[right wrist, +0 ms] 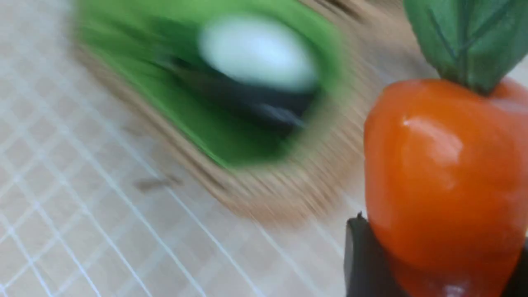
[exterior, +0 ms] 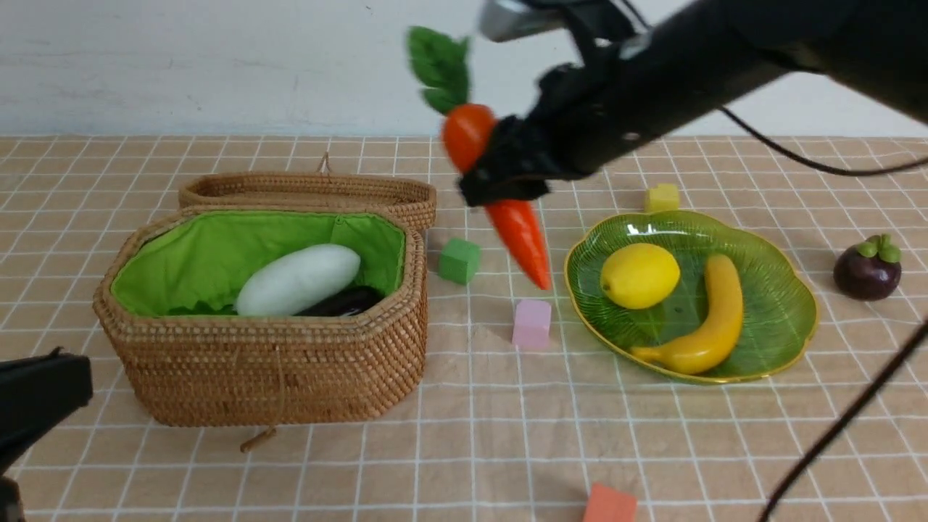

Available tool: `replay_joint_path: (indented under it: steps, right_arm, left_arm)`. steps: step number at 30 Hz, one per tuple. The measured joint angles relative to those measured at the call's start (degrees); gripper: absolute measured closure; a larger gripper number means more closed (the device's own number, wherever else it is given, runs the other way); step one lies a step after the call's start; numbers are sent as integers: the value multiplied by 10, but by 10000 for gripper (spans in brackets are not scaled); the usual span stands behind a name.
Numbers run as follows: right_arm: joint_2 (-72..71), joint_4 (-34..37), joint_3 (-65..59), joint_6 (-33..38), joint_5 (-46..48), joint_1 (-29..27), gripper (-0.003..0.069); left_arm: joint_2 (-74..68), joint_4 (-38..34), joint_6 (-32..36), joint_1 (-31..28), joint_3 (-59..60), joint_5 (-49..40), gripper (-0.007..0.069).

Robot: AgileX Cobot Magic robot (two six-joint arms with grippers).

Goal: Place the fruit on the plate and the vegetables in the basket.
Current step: Use the right arm to grab a carrot and put it into the left basket, then use the right arm to grab a mangosteen and put it into the right plate

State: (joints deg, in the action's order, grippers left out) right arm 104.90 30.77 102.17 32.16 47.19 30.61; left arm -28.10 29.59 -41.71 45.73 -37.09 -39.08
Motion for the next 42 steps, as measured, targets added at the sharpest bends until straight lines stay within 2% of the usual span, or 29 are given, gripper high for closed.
replay_joint_path:
  steps: [1, 3, 5, 7, 10, 12, 13, 14, 15, 17, 21, 23, 24, 25, 27, 30, 31, 32, 34, 35, 37, 42]
  right_arm:
    - [43, 6, 45, 46, -15, 29, 342]
    - [91, 10, 99, 103, -30, 61, 342]
    - [137, 8, 148, 142, -42, 81, 342]
    - [178, 0, 182, 168, -57, 94, 307]
    - [223, -20, 213, 181, -79, 104, 180]
    - [236, -35, 218, 183, -76, 105, 49]
    - [236, -42, 219, 182, -69, 105, 27]
    - [232, -57, 220, 174, -45, 105, -3]
    - [228, -67, 220, 169, -35, 105, -8]
    - [204, -116, 221, 111, 31, 104, -2]
    - [146, -236, 225, -27, 143, 88, 102]
    - [110, -329, 228, -115, 222, 33, 251]
    - [110, -329, 228, -115, 224, 33, 261]
    - [102, -356, 227, -151, 232, -7, 318]
    - [98, -364, 215, -200, 236, -81, 400]
    - [97, -353, 193, -246, 238, -152, 433]
    - [97, -333, 166, -277, 239, -216, 431]
    - [97, -330, 166, -277, 239, -223, 429]
    - [99, -302, 141, -294, 240, -281, 397]
    - [107, -269, 129, -301, 240, -327, 340]
    - [119, -238, 124, -303, 232, -374, 265]
    - [160, -215, 124, -303, 185, -436, 32]
  left_arm:
    - [0, 22, -28, 0, 0, -9, 638]
    - [0, 41, -43, 0, 0, -13, 638]
    - [0, 46, -48, 0, 0, -13, 638]
    - [0, 49, -51, 0, 0, -13, 638]
    - [0, 50, -54, 0, 0, -13, 637]
    - [0, 51, -54, 0, 0, -12, 637]
    - [0, 51, -53, 0, 0, -12, 637]
    - [0, 51, -51, 0, 0, -11, 636]
    - [0, 51, -51, 0, 0, -11, 636]
    - [0, 51, -47, 0, 0, 1, 635]
    - [0, 51, -29, 0, 0, 47, 634]
    - [0, 51, -5, 0, 0, 110, 634]
    - [0, 51, -3, 0, 0, 119, 634]
    - [0, 51, 7, 0, 0, 141, 634]
    - [0, 50, 17, 0, 0, 175, 634]
    - [0, 46, 22, 0, 0, 195, 634]
    - [0, 41, 23, 0, 0, 199, 634]
    - [0, 41, 24, 0, 0, 199, 634]
    - [0, 40, 25, 0, 0, 193, 633]
    - [0, 40, 25, 0, 0, 184, 632]
    - [0, 39, 26, 0, 0, 173, 632]
    - [0, 38, 26, 0, 0, 161, 631]
